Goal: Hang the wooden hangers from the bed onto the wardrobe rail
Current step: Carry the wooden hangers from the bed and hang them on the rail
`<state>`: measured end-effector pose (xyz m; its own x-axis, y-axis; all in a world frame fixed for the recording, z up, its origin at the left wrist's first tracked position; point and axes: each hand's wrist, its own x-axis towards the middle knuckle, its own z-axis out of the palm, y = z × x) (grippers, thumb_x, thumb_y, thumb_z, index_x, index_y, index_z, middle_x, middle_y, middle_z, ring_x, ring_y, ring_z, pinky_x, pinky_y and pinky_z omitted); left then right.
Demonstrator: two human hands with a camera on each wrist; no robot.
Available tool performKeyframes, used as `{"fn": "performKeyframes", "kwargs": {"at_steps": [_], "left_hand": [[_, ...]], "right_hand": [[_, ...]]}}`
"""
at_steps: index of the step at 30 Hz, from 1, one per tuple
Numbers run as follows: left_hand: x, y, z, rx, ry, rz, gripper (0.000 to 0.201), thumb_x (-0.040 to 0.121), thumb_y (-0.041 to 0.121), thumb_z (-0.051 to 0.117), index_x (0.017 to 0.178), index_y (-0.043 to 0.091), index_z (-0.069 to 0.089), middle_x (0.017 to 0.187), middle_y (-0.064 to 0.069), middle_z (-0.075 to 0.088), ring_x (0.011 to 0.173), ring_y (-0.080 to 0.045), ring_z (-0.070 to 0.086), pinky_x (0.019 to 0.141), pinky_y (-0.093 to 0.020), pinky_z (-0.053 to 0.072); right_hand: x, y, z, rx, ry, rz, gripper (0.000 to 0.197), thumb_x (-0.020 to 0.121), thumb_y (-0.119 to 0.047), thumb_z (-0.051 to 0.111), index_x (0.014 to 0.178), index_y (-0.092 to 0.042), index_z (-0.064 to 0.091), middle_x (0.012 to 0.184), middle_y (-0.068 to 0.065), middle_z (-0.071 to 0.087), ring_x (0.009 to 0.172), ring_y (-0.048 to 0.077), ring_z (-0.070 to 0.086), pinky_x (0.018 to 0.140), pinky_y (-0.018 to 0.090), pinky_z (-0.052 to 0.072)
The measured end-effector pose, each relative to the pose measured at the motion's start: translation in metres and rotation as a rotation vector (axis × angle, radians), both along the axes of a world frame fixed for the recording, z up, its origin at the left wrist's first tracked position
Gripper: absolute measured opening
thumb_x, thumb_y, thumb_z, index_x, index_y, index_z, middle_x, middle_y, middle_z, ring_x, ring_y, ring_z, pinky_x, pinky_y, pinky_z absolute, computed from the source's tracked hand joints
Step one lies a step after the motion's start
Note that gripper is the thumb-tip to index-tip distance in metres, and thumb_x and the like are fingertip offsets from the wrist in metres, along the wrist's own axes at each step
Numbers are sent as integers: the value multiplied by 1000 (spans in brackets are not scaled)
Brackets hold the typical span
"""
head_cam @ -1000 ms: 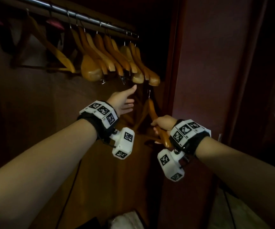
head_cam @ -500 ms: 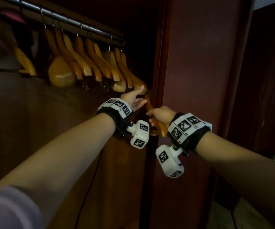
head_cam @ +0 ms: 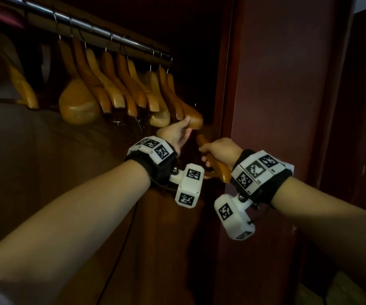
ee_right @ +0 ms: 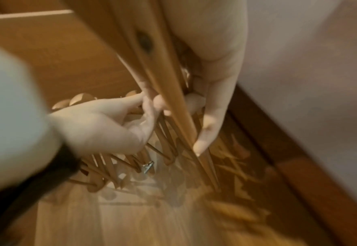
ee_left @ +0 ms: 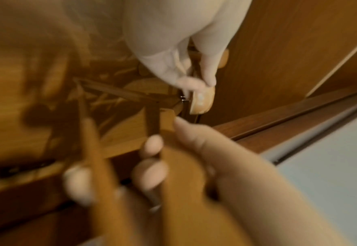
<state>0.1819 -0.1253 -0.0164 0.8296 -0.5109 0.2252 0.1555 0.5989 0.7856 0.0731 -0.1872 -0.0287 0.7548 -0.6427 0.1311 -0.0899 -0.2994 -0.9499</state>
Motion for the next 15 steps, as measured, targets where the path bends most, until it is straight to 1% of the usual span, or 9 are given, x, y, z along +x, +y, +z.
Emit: {"fn": "performKeyframes", "kwargs": {"at_steps": [2, 3, 5, 9, 12, 14, 15], "left_hand": [[5, 6, 0, -14, -12, 30, 11, 81, 13, 71, 77, 12, 61, 76, -1, 64, 58, -3, 58, 46, -8, 47], [8, 10, 1, -9, -22, 32, 12, 82, 14, 71, 77, 14, 61, 76, 0, 64, 53, -2, 56, 44, -8, 45], [14, 18, 2, 4, -43, 30, 11, 82, 15, 71, 78, 15, 61, 79, -1, 64, 44, 1, 54, 43, -8, 43], [25, 36, 2, 9, -66, 45, 10, 84, 17, 69, 80, 16, 60, 81, -3, 63, 39, 2, 50, 41, -7, 41], [31, 45, 0, 26, -53, 43, 10, 85, 18, 68, 81, 16, 59, 84, -2, 61, 36, 2, 48, 39, -7, 39], [35, 50, -2, 28, -37, 53, 9, 84, 18, 68, 82, 16, 59, 85, -3, 62, 35, 2, 48, 39, -7, 39], [36, 51, -2, 24, -34, 58, 10, 84, 18, 69, 82, 15, 60, 84, -3, 62, 35, 2, 48, 39, -7, 39]], "right_hand": [[6, 2, 5, -10, -9, -4, 12, 91, -11, 55, 82, -5, 53, 63, 8, 52, 49, 15, 47, 57, 43, 55], [11, 3, 9, -16, -17, -4, 11, 91, -11, 56, 82, -5, 53, 63, 7, 52, 48, 15, 48, 56, 42, 55], [21, 6, 15, -32, -44, -7, 10, 90, -11, 56, 82, -5, 53, 63, 7, 53, 48, 15, 48, 60, 44, 55], [40, 14, 29, -73, -115, -55, 17, 90, -9, 57, 74, -5, 52, 61, 8, 53, 47, 17, 48, 62, 46, 54], [55, 18, 40, -139, -134, -120, 19, 87, -10, 58, 71, -4, 53, 59, 9, 53, 47, 19, 49, 67, 52, 54], [63, 18, 47, -177, -145, -145, 16, 87, -10, 58, 74, -4, 53, 59, 10, 54, 45, 20, 48, 67, 52, 54], [67, 18, 52, -197, -142, -157, 16, 87, -11, 59, 74, -4, 54, 60, 10, 54, 46, 20, 49, 66, 50, 55]]}}
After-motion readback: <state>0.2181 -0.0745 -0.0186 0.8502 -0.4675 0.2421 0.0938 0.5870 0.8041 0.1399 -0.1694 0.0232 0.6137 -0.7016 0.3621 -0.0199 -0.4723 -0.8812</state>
